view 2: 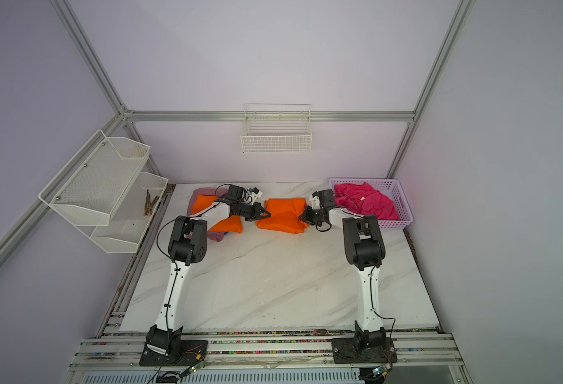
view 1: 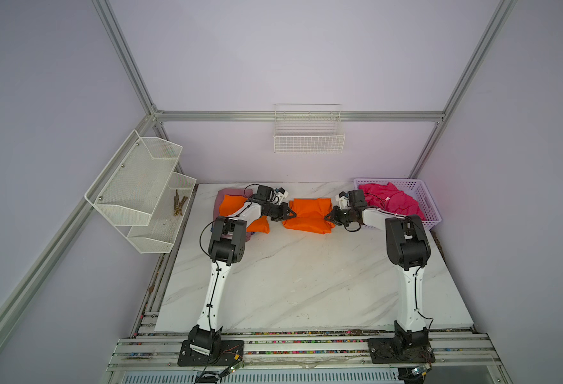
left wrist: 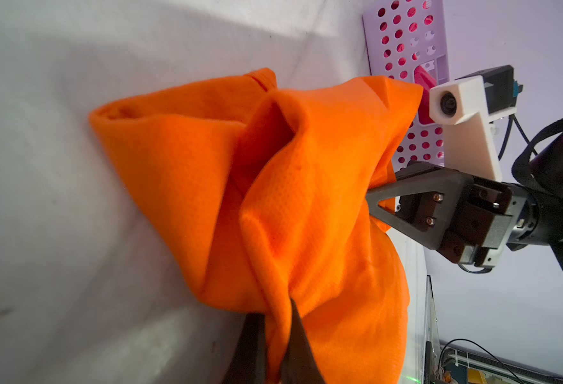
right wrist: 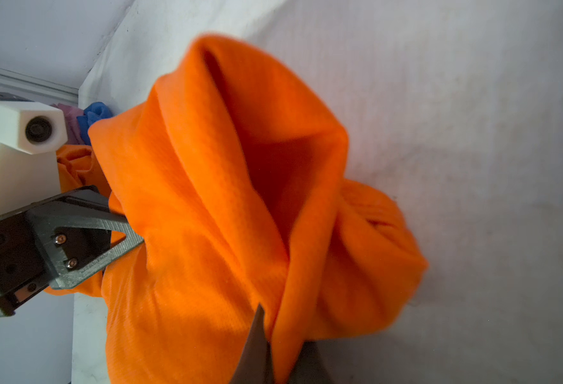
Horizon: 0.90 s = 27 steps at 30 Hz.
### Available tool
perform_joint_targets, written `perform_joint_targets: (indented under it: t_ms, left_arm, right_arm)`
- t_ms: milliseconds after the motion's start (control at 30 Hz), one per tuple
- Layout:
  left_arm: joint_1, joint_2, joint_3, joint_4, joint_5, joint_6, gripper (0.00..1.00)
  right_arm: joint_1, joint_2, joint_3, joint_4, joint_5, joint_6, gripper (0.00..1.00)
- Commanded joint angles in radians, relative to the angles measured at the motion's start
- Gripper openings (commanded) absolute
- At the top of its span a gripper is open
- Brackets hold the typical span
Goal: Fold and stack t-shirts
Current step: Adjust the T-shirt at the center of the board.
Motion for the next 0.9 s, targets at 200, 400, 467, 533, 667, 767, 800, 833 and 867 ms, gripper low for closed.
perform_joint_targets:
  t_ms: [200, 400, 467, 533, 667, 767, 800, 833, 867]
  left_arm:
    - [-0.012, -0.128, -0.036, -0.082, -0.092, 0.024, 0.00]
    - [-0.003, -0.207, -0.032, -0.140, -0.142, 0.048, 0.00]
    - [-0.003, -0.235, -0.041, -0.149, -0.160, 0.054, 0.00]
    - [-0.002, -0.256, -0.045, -0.166, -0.173, 0.061, 0.00]
    - [-0.002, -0.302, -0.068, -0.177, -0.201, 0.065, 0.00]
    - [-0.003, -0.333, -0.070, -0.196, -0.223, 0.075, 0.00]
    - [-0.002, -0.343, -0.070, -0.207, -0.229, 0.079, 0.00]
    - [-0.003, -0.350, -0.067, -0.221, -0.239, 0.086, 0.00]
    - [-0.003, -0.362, -0.068, -0.233, -0.254, 0.095, 0.00]
  right_arm:
    - [0.021, -0.071, -0.048, -0.009, -0.042, 0.021, 0.00]
    - [0.036, -0.131, -0.037, 0.006, -0.061, 0.048, 0.00]
    - [0.044, -0.138, -0.026, 0.004, -0.068, 0.052, 0.00]
    - [0.050, -0.145, -0.018, 0.004, -0.074, 0.055, 0.00]
    - [0.056, -0.159, -0.018, 0.013, -0.084, 0.066, 0.00]
    - [0.062, -0.162, -0.018, 0.012, -0.089, 0.069, 0.00]
    - [0.067, -0.163, -0.017, 0.013, -0.090, 0.071, 0.00]
    - [0.073, -0.164, -0.014, 0.011, -0.086, 0.070, 0.00]
    - [0.078, -0.164, -0.008, 0.010, -0.082, 0.069, 0.00]
